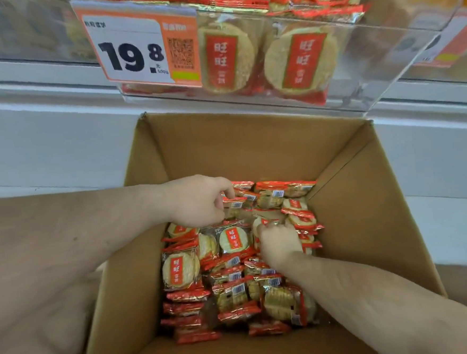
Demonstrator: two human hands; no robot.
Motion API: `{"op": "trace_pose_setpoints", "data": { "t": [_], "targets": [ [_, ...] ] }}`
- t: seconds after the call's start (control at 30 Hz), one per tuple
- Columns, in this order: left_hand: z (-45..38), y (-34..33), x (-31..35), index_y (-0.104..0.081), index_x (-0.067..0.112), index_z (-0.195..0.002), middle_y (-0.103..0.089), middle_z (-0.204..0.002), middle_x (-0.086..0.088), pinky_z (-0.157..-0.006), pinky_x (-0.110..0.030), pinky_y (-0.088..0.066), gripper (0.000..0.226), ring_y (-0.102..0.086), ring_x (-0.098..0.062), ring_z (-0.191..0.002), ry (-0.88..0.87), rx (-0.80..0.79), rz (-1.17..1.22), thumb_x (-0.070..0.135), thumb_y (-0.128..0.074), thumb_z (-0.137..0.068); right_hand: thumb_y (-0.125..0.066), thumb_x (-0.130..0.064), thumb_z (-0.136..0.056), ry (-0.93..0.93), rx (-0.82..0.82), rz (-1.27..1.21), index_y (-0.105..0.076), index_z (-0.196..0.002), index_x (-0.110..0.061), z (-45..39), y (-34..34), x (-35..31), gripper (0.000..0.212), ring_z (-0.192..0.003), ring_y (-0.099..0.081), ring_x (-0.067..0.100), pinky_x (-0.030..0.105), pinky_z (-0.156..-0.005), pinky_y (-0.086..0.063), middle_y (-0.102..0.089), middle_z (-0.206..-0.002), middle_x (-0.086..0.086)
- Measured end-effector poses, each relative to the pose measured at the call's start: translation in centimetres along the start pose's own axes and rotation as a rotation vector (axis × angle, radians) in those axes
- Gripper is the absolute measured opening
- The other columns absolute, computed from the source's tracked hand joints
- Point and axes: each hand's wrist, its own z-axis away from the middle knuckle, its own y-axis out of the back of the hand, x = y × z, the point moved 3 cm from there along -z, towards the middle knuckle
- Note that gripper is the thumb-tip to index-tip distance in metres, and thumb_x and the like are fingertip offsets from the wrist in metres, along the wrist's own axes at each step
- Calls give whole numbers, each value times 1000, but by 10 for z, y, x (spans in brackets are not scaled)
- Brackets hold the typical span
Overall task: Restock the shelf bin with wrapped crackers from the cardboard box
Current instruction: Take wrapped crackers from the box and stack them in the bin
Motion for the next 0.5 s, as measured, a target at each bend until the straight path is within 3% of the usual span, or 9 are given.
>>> {"op": "trace_pose_setpoints", "data": {
  "t": [0.1,0.23,0.3,0.37,0.43,0.5],
  "targets": [
    [-1,0,-3,-44,25,-133,-71,-99,0,-62,-31,-55,43,-64,-15,-68,126,12,204,25,-56,-91,-54,-24,-87,33,239,-143,-64,-105,-14,8,34,0,23,-88,-66,27,33,-78,-45,-69,-93,5],
    [10,0,-1,-20,36,-150,-42,-147,-8,-80,-44,-58,63,-58,-31,-113,323,28,675,46,-52,-97,-65,-21,-80,212,574,-491,-63,-75,-13,33,103,-16,10,-62,-57,20,32,-62,-48,-59,-67,-3],
    [11,-1,3,-15,42,-151,-39,-150,-12,-75,-44,-58,66,-58,-39,-113,336,31,865,40,-54,-97,-65,-22,-77,373,733,-529,-66,-74,-12,49,129,-31,10,-63,-60,20,31,-62,-46,-62,-67,-4],
    [8,-1,3,-26,41,-146,-54,-131,-12,-68,-37,-57,66,-66,-33,-92,309,94,897,11,-55,-94,-61,-29,-82,545,746,-572,-69,-87,-12,58,142,-41,19,-76,-63,20,31,-68,-45,-66,-79,-1],
    [7,4,-2,-44,41,-132,-60,-112,-6,-65,-35,-50,63,-67,-31,-78,277,198,795,-5,-46,-88,-59,-36,-86,635,637,-591,-65,-105,-12,54,135,-39,31,-91,-60,21,32,-81,-44,-64,-95,2],
    [12,12,-7,-53,39,-117,-54,-107,0,-55,-31,-44,55,-59,-22,-65,252,275,659,-7,-45,-88,-57,-40,-88,474,452,-546,-61,-111,-12,38,107,-25,36,-100,-58,22,33,-85,-43,-62,-102,2]
  ]
}}
